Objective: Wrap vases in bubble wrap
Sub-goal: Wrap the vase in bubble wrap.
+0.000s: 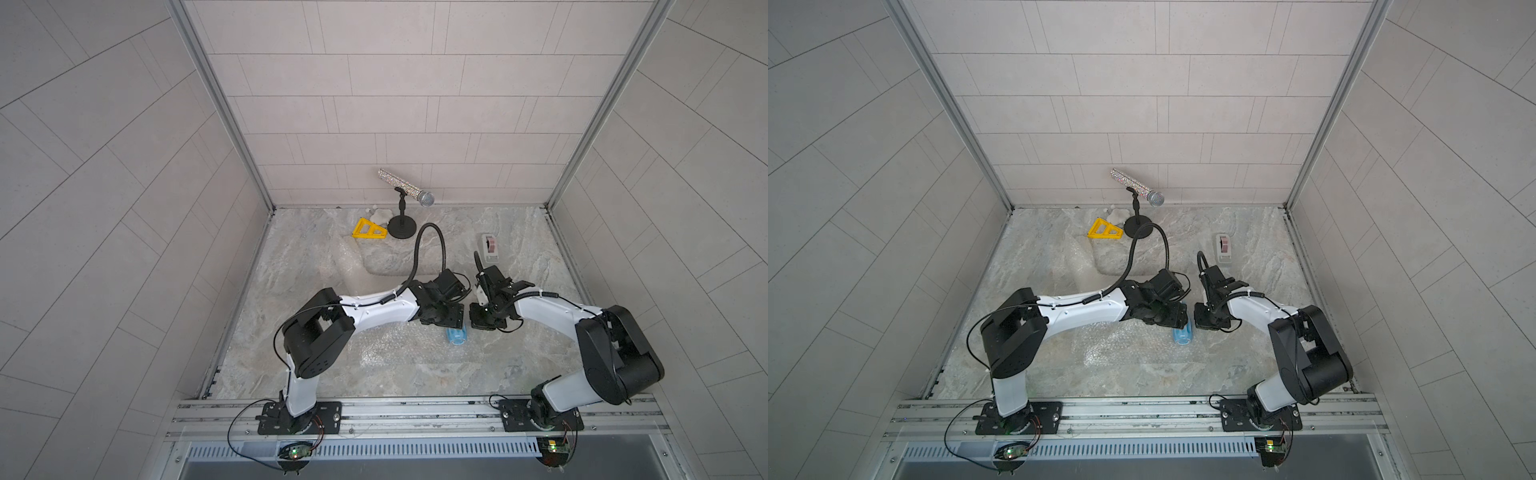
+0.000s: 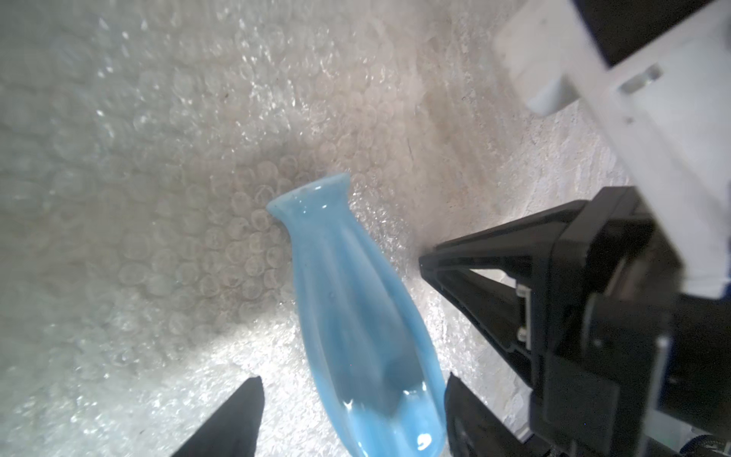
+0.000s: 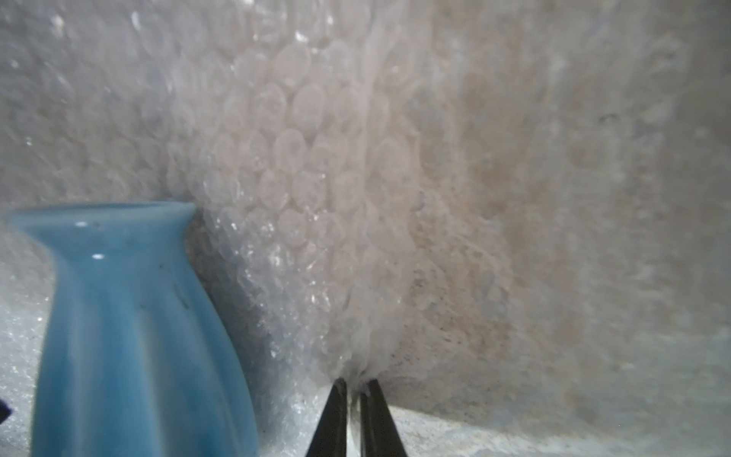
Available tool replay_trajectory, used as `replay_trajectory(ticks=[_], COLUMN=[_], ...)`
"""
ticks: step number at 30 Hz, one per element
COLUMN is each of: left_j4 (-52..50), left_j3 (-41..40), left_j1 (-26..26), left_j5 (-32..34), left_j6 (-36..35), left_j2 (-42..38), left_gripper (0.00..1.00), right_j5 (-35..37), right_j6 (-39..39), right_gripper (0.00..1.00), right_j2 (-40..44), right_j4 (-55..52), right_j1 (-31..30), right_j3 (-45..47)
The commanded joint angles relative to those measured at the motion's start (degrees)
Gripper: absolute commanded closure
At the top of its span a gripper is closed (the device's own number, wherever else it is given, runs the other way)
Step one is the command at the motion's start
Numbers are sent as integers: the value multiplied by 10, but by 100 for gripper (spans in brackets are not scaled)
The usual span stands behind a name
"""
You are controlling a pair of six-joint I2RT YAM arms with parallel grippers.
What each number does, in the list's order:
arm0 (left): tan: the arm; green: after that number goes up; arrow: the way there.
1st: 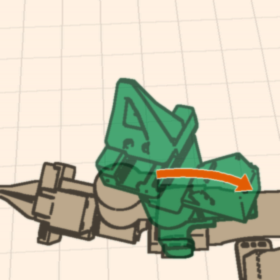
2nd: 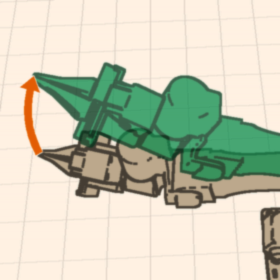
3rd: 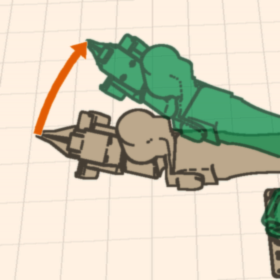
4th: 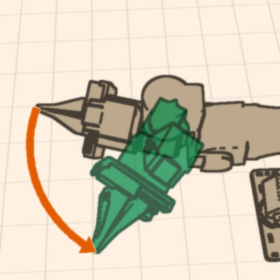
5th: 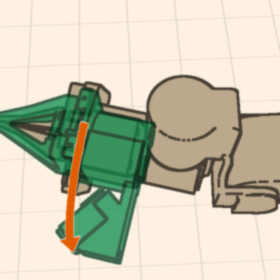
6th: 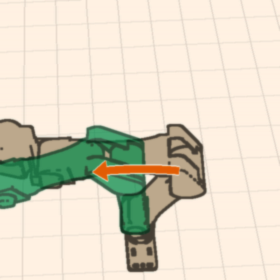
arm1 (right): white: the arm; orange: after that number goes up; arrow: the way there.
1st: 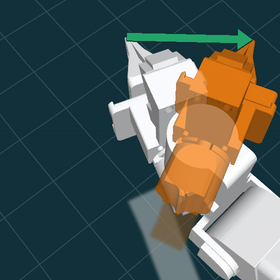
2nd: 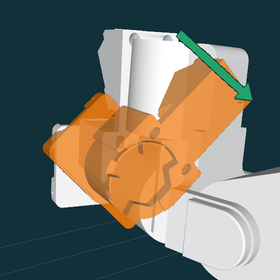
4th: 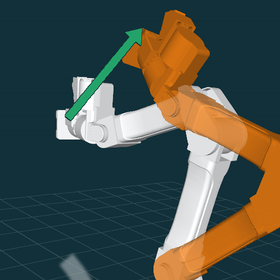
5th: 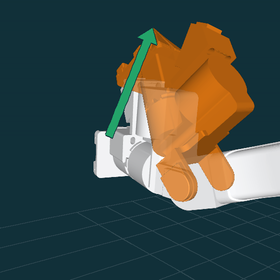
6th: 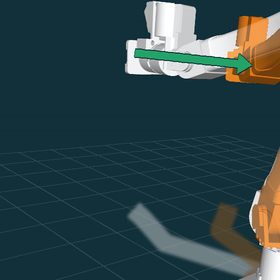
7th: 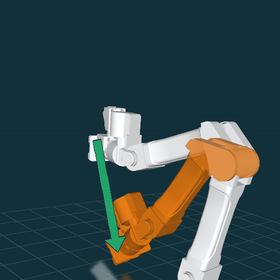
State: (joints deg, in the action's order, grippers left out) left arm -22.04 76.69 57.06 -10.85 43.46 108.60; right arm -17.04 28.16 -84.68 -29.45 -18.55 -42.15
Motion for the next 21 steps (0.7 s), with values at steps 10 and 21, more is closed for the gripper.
replay_trajectory(ticks=[10, 21], left_j4=[-23, -42], left_j3=[81, 164], left_j1=[21, 35], left_j5=[14, 7], left_j6=[-1, -4], left_j2=[26, 81], left_gripper=[26, 29], right_j5=[7, 9], right_j6=[-15, -44], right_gripper=[100, 100], right_j2=[112, 185], right_j4=[-48, -104], right_j1=[94, 185], right_j3=[29, -4])
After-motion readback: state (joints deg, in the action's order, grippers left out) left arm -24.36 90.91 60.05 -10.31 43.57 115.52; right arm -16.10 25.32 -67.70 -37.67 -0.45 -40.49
